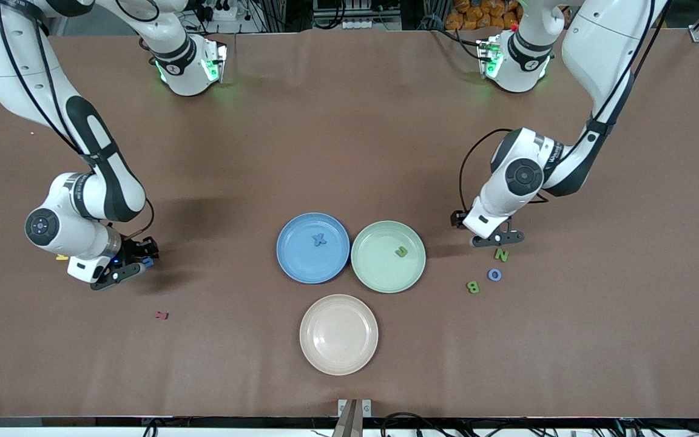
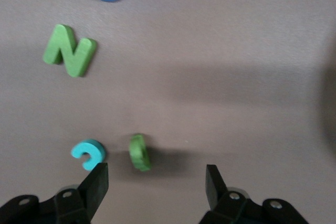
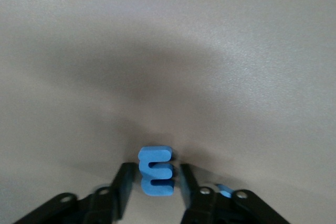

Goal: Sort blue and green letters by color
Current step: 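Reach the blue E with the right gripper while the left gripper reaches a green letter, then place the blue E on the blue plate while the left gripper places the green letter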

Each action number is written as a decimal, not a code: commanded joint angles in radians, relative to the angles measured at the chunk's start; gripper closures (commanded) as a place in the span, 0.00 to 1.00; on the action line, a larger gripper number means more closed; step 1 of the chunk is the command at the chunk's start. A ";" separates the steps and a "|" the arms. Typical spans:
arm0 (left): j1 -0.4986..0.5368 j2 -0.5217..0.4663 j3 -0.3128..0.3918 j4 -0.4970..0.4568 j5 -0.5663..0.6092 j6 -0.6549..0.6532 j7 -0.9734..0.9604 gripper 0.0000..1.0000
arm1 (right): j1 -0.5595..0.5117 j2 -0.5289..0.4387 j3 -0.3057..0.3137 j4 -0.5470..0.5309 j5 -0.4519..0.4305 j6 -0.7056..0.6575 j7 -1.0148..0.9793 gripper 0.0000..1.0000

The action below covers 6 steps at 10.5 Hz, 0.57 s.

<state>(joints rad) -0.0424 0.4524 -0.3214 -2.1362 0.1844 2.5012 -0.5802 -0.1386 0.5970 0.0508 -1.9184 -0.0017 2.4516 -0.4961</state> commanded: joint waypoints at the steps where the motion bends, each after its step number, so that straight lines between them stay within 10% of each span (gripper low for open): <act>1: 0.039 0.000 -0.008 -0.016 0.029 0.024 0.045 0.19 | -0.015 0.003 0.018 -0.005 -0.014 -0.002 0.007 1.00; 4: 0.035 0.015 -0.008 -0.011 0.029 0.024 0.046 0.25 | 0.000 -0.009 0.027 0.030 -0.001 -0.038 0.080 1.00; 6: 0.029 0.017 -0.008 -0.010 0.029 0.024 0.046 0.46 | 0.046 -0.022 0.064 0.114 0.002 -0.226 0.244 1.00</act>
<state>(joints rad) -0.0118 0.4658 -0.3255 -2.1436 0.1852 2.5101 -0.5348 -0.1312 0.5896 0.0778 -1.8897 -0.0005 2.3902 -0.4099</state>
